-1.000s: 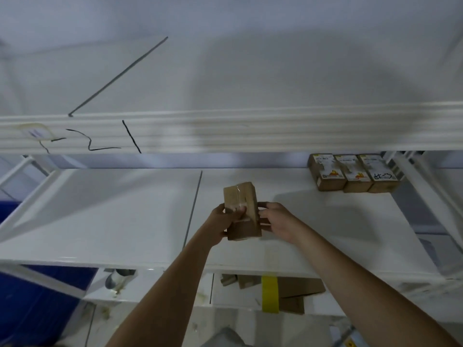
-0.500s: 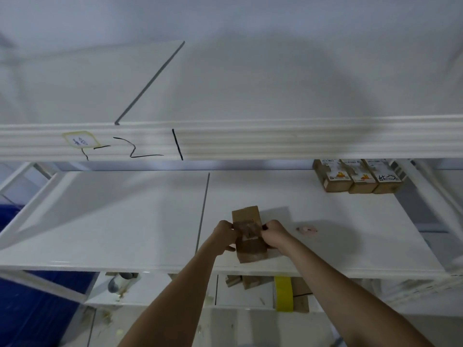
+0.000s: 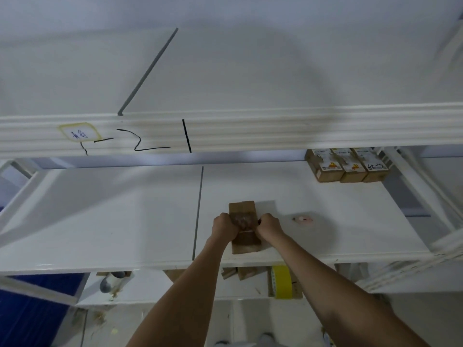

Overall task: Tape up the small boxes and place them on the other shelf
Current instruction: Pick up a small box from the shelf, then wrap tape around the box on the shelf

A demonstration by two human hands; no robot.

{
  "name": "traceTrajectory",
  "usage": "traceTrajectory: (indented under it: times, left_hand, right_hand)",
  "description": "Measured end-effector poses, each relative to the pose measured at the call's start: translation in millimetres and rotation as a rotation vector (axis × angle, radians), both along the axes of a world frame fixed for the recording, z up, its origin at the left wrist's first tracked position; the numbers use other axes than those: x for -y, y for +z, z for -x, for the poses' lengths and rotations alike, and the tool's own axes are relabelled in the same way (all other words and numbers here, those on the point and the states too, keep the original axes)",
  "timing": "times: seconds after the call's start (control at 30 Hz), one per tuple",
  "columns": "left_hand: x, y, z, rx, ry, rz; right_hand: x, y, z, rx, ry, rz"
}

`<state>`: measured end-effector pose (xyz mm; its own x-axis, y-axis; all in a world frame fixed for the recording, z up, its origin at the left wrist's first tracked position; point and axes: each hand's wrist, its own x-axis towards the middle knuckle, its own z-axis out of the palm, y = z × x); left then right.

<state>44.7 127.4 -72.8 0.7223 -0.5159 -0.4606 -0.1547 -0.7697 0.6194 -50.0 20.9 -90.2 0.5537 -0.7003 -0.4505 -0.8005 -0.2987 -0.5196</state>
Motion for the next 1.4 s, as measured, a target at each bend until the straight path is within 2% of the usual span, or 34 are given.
traceTrajectory:
  times: [0.2,0.33,0.47,0.53,0.73,0.8,0.87,1.0,1.07,1.23,1.33,1.4]
  left_hand:
    - [-2.3,-3.0,-4.3,-0.043,0.011,0.046]
    - [-8.8,-3.8,-5.0,-0.066,0.014,0.139]
    - [-7.7,6.1,15.6,0.205,0.096,0.232]
    - [1.3,16.5,31.9,0.254,0.070,0.309]
    - [24.1,27.3,87.5,-0.006,-0.098,0.409]
    - [26.0,23.1,101.6,-0.164,-0.192,0.317]
    - [22.1,18.2,112.3,-0.320,-0.269,0.132]
    - [-2.4,-2.5,129.8,-0.453,-0.250,-0.201]
    - [-13.9,-15.5,137.7,-0.499,-0.150,-0.254]
    - [-32.1,-29.4,155.3,-0.616,0.177,0.014]
    - [-27.4,-27.3,162.0,-0.649,0.196,0.070]
    - [-19.5,-25.9,163.3,-0.609,0.155,0.042]
  right_hand:
    - [5.4,-2.6,14.8,0.149,-0.066,-0.060]
    - [23.0,8.9,49.0,0.226,-0.115,0.046]
    - [57.8,13.7,78.0,0.117,-0.080,0.308]
    - [72.4,15.0,87.2,0.034,-0.023,0.365]
    - [99.0,5.4,97.5,-0.202,0.295,0.400]
    - [104.5,2.2,99.1,-0.189,0.326,0.413]
    - [110.2,-1.1,101.5,-0.128,0.299,0.419]
    - [118.2,-8.9,109.1,0.041,0.211,0.272]
    - [112.9,-3.2,116.1,0.096,0.174,0.171]
    - [96.1,5.9,132.1,0.289,-0.001,-0.125]
    - [83.8,10.7,137.5,0.474,-0.166,-0.470]
    - [72.9,18.6,142.0,0.507,-0.191,-0.603]
